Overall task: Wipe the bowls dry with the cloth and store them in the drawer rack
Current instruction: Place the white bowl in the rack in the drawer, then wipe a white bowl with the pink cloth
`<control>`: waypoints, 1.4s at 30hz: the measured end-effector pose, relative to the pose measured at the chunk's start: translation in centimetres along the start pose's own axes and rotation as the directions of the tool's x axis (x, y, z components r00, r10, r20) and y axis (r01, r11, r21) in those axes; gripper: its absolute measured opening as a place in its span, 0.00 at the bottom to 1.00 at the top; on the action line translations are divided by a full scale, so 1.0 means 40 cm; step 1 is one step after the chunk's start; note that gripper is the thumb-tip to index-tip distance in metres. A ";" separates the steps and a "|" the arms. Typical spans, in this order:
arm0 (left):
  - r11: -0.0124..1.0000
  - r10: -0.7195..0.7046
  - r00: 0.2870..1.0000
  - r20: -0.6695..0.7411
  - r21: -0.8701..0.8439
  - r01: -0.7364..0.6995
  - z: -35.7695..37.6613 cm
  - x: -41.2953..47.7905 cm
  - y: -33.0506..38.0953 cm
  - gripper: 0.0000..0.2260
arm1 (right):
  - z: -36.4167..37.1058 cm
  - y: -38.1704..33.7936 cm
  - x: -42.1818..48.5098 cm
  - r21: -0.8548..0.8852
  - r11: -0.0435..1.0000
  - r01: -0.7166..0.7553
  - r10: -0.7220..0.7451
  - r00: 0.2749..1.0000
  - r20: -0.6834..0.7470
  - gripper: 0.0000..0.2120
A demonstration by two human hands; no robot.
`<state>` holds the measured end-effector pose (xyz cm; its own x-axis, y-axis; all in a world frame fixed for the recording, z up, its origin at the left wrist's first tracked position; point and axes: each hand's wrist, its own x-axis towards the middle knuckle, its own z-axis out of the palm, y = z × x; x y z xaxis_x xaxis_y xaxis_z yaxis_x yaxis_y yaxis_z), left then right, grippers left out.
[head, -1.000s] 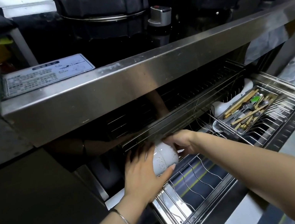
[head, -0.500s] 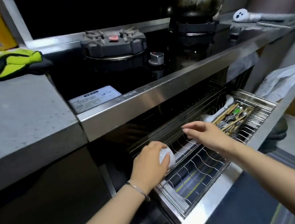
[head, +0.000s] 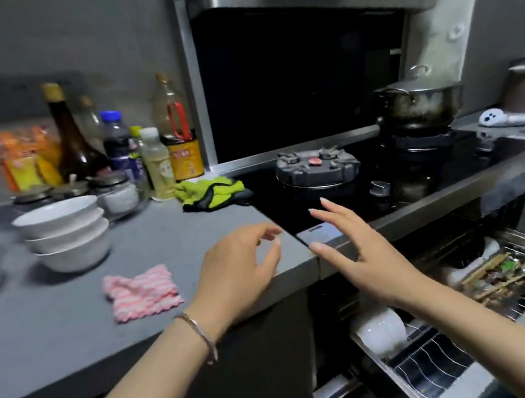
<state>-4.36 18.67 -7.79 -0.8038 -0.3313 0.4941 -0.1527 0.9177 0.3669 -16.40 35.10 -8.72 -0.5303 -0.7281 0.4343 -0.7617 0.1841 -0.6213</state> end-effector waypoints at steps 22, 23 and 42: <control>0.816 -0.578 0.813 0.068 0.054 0.576 -0.262 -0.165 -0.434 0.20 | 0.449 -0.314 0.337 -0.162 0.987 -0.015 0.094 0.867 0.490 0.17; 0.803 -0.595 0.800 0.073 0.034 0.595 -0.257 -0.156 -0.434 0.21 | 0.450 -0.309 0.344 -0.191 0.982 -0.007 0.102 0.864 0.493 0.14; 0.443 -0.625 0.767 0.146 -0.743 0.502 -0.239 -0.097 -0.380 0.06 | 0.367 -0.277 0.332 0.466 0.798 -0.383 0.161 0.879 0.448 0.09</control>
<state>6.61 3.91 -7.75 -0.6054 -0.7951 0.0345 -0.0442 0.0768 0.9961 -9.53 13.68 -5.66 -0.4219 -0.9066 -0.0103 -0.2310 0.1184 -0.9657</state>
